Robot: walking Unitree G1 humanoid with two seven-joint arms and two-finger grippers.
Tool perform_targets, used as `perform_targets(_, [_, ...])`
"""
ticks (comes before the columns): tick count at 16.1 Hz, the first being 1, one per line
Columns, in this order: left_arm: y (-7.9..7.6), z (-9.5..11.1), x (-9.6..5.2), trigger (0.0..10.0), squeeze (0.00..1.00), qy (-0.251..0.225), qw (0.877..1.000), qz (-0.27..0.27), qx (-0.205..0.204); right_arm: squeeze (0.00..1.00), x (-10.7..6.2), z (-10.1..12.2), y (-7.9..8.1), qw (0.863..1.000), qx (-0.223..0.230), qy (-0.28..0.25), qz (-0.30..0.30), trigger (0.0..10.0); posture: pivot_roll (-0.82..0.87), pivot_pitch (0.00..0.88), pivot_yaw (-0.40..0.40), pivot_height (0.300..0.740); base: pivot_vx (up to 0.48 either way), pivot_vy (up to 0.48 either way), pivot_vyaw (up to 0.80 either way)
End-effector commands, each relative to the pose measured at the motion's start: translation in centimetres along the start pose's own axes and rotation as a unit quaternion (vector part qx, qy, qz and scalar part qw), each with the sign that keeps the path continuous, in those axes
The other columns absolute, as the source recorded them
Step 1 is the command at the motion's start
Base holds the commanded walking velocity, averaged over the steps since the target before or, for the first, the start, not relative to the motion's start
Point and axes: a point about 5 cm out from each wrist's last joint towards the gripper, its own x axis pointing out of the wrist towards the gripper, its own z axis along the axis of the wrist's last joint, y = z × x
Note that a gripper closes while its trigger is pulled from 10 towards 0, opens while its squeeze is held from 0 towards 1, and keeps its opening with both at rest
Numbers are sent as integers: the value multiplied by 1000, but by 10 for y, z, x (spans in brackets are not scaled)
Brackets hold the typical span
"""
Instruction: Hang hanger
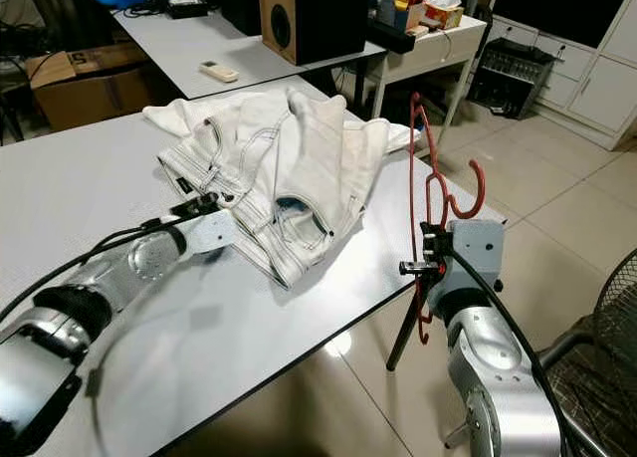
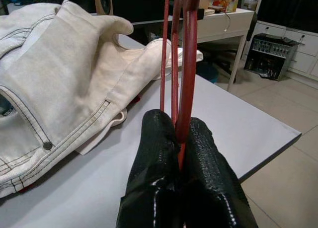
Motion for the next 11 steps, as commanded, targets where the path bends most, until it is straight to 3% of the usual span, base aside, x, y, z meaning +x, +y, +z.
perform_targets(1, [6, 10, 4, 10000, 0, -18, 1000, 19, 10, 0, -1, 7, -1, 1000, -1, -16, -7, 10000, -222, 3, 10, 727, 0, 0, 0])
perform_targets(5, [-6, 19, 10, 10000, 0, -17, 999, 3, 30, 0, -2, 8, -3, 1000, 0, -19, -14, 10000, -238, 7, 19, 727, 0, 0, 0])
perform_targets(11, [-17, 16, 11, 10000, 0, 4, 998, -18, 62, 0, -7, 10, -6, 1000, -2, -22, -21, 10000, -265, 26, 26, 727, 0, 0, 0])
